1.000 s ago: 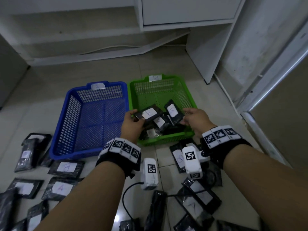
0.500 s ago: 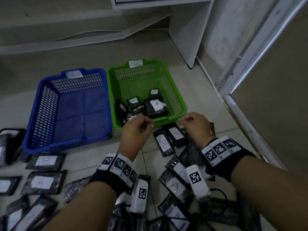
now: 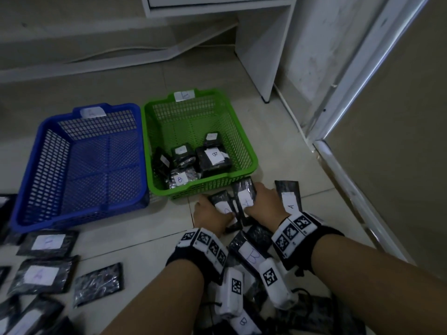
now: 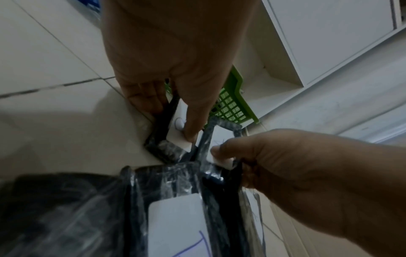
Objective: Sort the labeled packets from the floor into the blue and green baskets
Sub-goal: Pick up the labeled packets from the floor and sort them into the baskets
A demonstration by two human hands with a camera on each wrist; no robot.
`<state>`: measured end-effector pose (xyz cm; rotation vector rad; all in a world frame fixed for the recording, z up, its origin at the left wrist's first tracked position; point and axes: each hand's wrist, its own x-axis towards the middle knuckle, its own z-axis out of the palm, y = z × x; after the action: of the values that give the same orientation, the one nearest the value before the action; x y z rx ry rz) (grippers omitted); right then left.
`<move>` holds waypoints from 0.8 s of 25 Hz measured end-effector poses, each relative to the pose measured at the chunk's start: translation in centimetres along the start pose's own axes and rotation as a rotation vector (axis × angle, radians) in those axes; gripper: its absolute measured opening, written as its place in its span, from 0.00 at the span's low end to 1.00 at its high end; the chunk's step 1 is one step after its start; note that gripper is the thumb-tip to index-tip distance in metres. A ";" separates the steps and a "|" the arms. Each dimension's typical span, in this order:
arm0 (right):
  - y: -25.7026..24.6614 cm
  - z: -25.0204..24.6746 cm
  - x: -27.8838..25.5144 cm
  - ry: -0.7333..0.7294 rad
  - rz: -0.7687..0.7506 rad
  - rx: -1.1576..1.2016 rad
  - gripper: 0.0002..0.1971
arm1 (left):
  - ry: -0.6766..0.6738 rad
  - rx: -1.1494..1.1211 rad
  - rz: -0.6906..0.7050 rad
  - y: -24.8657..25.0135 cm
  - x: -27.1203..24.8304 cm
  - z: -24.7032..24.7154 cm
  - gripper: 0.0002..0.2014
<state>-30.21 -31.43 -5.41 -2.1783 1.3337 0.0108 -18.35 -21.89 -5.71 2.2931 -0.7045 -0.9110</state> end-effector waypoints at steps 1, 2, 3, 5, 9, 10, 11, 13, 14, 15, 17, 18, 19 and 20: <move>-0.1 -0.1 -0.3 -0.024 0.003 0.019 0.22 | -0.020 -0.045 0.014 0.1 -0.1 -0.2 0.35; -0.3 -0.3 -0.6 -0.040 0.005 0.054 0.18 | -0.036 -0.059 0.041 0.0 -0.2 -0.5 0.33; -0.5 -0.7 -0.9 -0.049 0.005 0.108 0.15 | -0.051 -0.059 0.062 -0.4 -0.4 -1.0 0.29; -1.2 -1.5 -1.6 -0.061 0.015 0.256 0.12 | -0.080 -0.166 0.067 -1.6 -0.4 -2.3 0.22; -3.1 -2.0 -3.4 -0.051 0.046 0.613 0.10 | -0.186 -0.625 -0.040 -3.9 -1.0 -5.8 0.14; -3.7 -1.9 -3.6 -0.040 0.053 0.708 0.11 | -0.194 -0.679 -0.035 -4.3 -1.4 -6.9 0.14; -4.2 -1.8 -3.7 -0.020 0.057 0.778 0.15 | -0.208 -0.721 -0.013 -4.5 -1.9 -7.8 0.13; -5.4 -1.9 -3.5 0.030 0.054 0.861 0.18 | -0.229 -0.770 0.039 -4.4 -2.6 -9.3 0.12; -6.0 -1.9 -3.3 0.048 0.049 0.876 0.18 | -0.223 -0.780 0.053 -4.3 -2.7 -10.0 0.11; -6.7 -2.0 -3.1 0.060 0.047 0.878 0.17 | -0.206 -0.786 0.063 -4.1 -2.9 -10.6 0.12; -7.6 -2.1 -2.5 0.079 0.023 0.889 0.15 | -0.159 -0.809 0.092 -3.5 -2.5 -11.7 0.16; -7.9 -2.1 -2.3 0.093 0.016 0.901 0.12 | -0.145 -0.832 0.115 -3.2 -2.2 -12.1 0.18; -8.3 -2.1 -1.9 0.105 0.021 0.910 0.10 | -0.136 -0.845 0.142 -2.9 -1.8 -12.6 0.21; -8.4 -1.9 -1.4 0.117 0.033 0.919 0.09 | -0.122 -0.829 0.176 -2.6 -1.2 -12.9 0.23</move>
<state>-24.55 -28.38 0.55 -1.3822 1.1118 -0.6033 -8.95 -15.28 0.91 1.4344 -0.4441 -1.0178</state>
